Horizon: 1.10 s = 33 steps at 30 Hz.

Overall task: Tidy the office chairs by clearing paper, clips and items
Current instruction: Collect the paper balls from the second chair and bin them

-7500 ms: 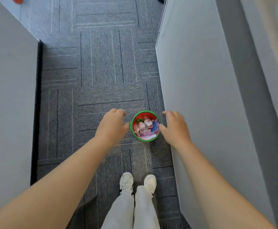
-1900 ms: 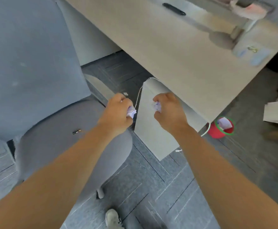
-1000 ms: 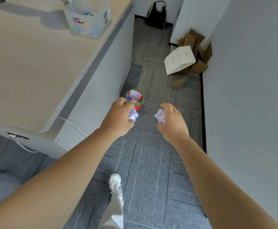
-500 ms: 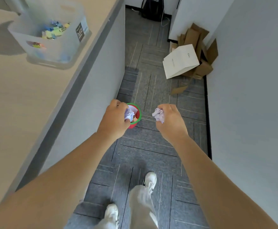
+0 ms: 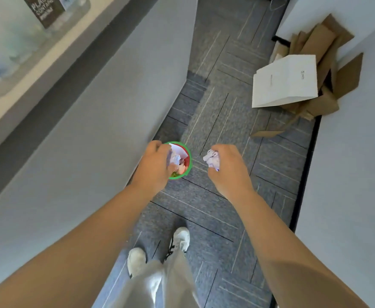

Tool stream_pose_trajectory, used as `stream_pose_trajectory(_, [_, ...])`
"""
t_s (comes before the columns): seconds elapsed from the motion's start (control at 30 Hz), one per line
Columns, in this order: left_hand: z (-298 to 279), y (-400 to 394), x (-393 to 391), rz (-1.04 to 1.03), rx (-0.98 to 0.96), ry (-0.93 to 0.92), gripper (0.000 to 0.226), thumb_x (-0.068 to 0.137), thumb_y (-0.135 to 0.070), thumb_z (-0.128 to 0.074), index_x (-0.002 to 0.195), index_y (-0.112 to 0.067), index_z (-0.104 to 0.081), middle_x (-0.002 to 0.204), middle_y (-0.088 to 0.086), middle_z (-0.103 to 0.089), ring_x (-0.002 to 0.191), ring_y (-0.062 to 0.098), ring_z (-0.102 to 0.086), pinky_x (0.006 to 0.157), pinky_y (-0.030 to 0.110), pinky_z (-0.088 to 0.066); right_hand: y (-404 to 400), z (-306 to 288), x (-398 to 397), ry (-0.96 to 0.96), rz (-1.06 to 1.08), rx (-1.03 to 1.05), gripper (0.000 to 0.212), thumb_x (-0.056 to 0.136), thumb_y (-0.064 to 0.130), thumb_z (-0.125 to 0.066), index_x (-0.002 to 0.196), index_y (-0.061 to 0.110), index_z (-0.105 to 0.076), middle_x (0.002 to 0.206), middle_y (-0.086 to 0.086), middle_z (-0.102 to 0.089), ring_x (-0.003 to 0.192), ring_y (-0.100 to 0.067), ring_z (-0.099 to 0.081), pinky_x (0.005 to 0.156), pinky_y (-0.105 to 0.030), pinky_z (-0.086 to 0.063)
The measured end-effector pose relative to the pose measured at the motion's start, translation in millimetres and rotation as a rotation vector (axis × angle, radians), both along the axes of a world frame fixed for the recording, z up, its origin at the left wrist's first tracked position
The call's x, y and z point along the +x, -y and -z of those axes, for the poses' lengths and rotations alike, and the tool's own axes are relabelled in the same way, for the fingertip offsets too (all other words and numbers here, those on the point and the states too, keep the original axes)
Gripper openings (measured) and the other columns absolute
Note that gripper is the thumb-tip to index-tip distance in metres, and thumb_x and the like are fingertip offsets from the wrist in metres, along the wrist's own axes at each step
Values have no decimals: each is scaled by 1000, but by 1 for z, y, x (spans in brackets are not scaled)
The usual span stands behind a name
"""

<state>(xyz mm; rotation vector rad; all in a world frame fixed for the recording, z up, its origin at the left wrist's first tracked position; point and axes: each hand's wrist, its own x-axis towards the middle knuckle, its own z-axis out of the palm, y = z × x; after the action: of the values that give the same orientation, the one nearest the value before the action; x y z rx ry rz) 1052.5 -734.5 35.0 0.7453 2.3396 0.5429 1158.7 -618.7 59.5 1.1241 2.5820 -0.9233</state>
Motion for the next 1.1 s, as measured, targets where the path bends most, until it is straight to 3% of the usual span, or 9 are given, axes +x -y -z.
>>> stream_pose_trajectory(0.13, [27, -19, -19, -64, -33, 30, 65, 87, -13, -61, 142, -7, -27, 153, 18, -16, 141, 29, -23, 111, 29, -22, -18, 32, -18, 9, -29, -31, 45, 88, 1, -54, 130, 10, -45, 133, -11, -42, 122, -26, -45, 95, -32, -41])
stream_pose_trajectory(0.3, [50, -6, -28, -88, -114, 7, 49, 87, -8, -56, 133, -4, -41, 136, 20, -42, 126, 33, -40, 103, 34, -32, -19, 67, -39, 69, -67, -74, 49, 87, 1, -55, 133, 11, -44, 132, -12, -43, 123, -27, -44, 99, -34, -40])
stream_pose_trajectory(0.5, [57, 5, -44, -100, -155, -5, 52, 88, -11, -56, 136, -4, -38, 140, 18, -40, 131, 31, -35, 108, 33, -30, -20, 90, -75, 69, -96, -80, 61, 89, 8, -58, 143, 8, -29, 141, -15, -40, 133, -28, -35, 108, -35, -33])
stream_pose_trajectory(0.6, [52, 5, -50, -87, -148, -10, 49, 88, -11, -55, 135, -4, -40, 138, 19, -42, 130, 32, -37, 106, 34, -32, -19, 87, -77, 116, -115, -61, 58, 90, 12, -57, 142, 9, -31, 143, -12, -38, 134, -27, -33, 108, -34, -32])
stream_pose_trajectory(0.77, [22, -3, -56, -45, -102, -19, 40, 89, -12, -54, 128, -3, -48, 133, 19, -48, 124, 32, -42, 102, 34, -34, -16, 53, -77, 84, -99, -31, 43, 91, 12, -54, 133, 7, -43, 138, -13, -44, 130, -26, -37, 104, -33, -34])
stream_pose_trajectory(0.93, [-43, 4, -60, -57, -5, -90, 44, 90, -14, -52, 132, -8, -44, 139, 13, -45, 130, 27, -38, 102, 26, -27, -1, -13, -95, -19, -164, 38, 41, 92, 14, -53, 132, 8, -46, 136, -12, -48, 130, -26, -40, 106, -34, -35])
stream_pose_trajectory(1.1, [-118, 44, -61, -114, 6, -224, 44, 91, -18, -51, 133, -9, -42, 139, 13, -44, 131, 27, -38, 106, 33, -29, 34, -84, -117, -108, -332, 113, 39, 91, 12, -53, 129, 8, -49, 132, -14, -50, 126, -29, -42, 103, -38, -36])
